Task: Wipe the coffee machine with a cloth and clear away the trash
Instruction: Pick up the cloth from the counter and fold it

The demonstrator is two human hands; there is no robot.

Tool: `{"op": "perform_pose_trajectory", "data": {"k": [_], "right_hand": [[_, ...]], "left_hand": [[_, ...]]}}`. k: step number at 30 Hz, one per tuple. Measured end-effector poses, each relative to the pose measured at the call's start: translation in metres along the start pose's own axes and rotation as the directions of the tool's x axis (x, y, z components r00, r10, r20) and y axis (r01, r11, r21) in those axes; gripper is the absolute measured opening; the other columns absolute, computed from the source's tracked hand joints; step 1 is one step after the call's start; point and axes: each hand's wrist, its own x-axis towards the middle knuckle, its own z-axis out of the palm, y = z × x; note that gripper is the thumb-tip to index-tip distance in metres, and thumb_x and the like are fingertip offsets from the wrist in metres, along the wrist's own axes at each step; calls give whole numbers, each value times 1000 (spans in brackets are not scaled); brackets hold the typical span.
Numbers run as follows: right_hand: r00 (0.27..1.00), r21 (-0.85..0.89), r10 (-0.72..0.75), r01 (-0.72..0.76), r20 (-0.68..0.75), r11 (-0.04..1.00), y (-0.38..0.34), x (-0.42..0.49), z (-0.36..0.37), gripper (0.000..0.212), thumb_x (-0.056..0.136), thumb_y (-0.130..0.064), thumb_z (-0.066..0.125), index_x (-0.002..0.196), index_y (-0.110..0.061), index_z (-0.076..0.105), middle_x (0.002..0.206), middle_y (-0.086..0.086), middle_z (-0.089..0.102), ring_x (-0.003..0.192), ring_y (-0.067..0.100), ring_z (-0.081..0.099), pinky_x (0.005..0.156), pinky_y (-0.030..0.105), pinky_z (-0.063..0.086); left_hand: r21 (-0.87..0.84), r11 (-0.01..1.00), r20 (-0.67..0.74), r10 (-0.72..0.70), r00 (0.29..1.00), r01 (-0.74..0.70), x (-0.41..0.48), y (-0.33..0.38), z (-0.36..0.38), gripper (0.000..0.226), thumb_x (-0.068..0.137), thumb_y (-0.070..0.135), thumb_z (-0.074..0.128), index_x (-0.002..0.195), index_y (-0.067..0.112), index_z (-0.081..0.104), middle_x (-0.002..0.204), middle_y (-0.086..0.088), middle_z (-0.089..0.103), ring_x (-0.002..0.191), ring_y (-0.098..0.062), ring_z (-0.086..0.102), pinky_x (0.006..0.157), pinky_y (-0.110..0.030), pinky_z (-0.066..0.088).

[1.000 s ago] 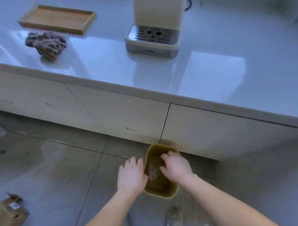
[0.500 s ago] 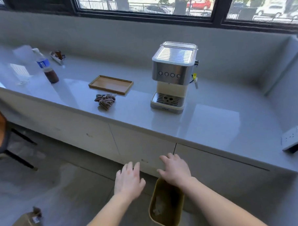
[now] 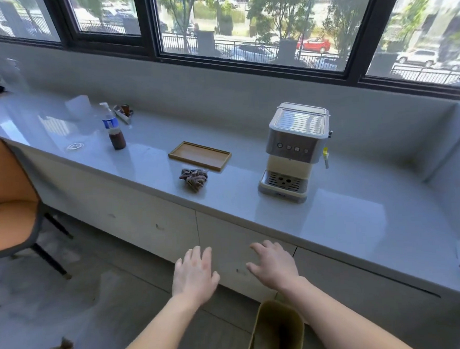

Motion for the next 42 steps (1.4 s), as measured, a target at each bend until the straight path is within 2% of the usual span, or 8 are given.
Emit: {"op": "perform_pose_trajectory", "data": {"k": [4, 14, 18, 25, 30, 36, 42], "right_hand": [[999, 11, 30, -30, -18, 999, -30, 14, -8, 55, 88, -56, 48, 138, -33, 45, 136, 0, 54, 123, 24, 48, 91, 41, 50], [995, 66, 53, -48, -83, 997, -73, 56, -37, 56, 91, -54, 52, 141, -31, 45, 134, -2, 55, 125, 21, 49, 97, 38, 47], [995, 90, 56, -48, -83, 995, -75, 84, -41, 54, 91, -51, 53, 140, -30, 46, 131, -2, 55, 126, 21, 47, 97, 38, 46], [995, 136, 60, -49, -78, 989, -71, 144, -37, 53, 91, -51, 52, 139, -31, 44, 126, -3, 54, 121, 21, 48, 88, 38, 48], [997, 150, 52, -44, -52, 988, -58, 200, -39, 54, 91, -50, 51, 141, -31, 43, 132, -3, 53, 124, 22, 46, 91, 37, 45], [1000, 129, 14, -12, -19, 992, -46, 257, -43, 54, 93, -49, 50, 143, -29, 42, 136, 0, 52, 126, 25, 45, 95, 40, 46], [1000, 115, 1, -3, 13, 993, -40, 289, -44, 54, 94, -49, 50, 144, -30, 42, 138, -1, 51, 126, 24, 45, 94, 39, 45]], "left_hand": [[-37, 999, -13, 25, 1000, -25, 16, -30, -16, 68, 92, 47, 43, 152, 23, 24, 157, -7, 32, 146, -25, 29, 115, -44, 29], [-53, 996, -68, 74, 995, -77, 62, -71, -55, 68, 94, 48, 46, 152, 21, 23, 156, -9, 32, 146, -25, 28, 116, -44, 30], [-40, 996, -79, 82, 993, -86, 85, -77, -65, 66, 95, 46, 46, 152, 20, 24, 154, -8, 34, 145, -25, 29, 115, -44, 31], [18, 997, -51, 79, 996, -78, 145, -85, -77, 64, 95, 45, 45, 150, 19, 26, 154, -9, 35, 144, -26, 31, 113, -43, 34], [38, 997, -39, 70, 997, -69, 199, -83, -78, 63, 95, 44, 44, 150, 19, 26, 149, -8, 40, 135, -25, 40, 107, -40, 39], [27, 999, -18, 37, 999, -36, 258, -75, -79, 64, 92, 42, 47, 149, 21, 28, 148, -7, 40, 134, -25, 40, 105, -41, 39], [15, 1000, -4, 12, 1000, -12, 294, -74, -75, 67, 93, 46, 50, 151, 24, 25, 154, -7, 35, 140, -25, 34, 110, -43, 36]]}}
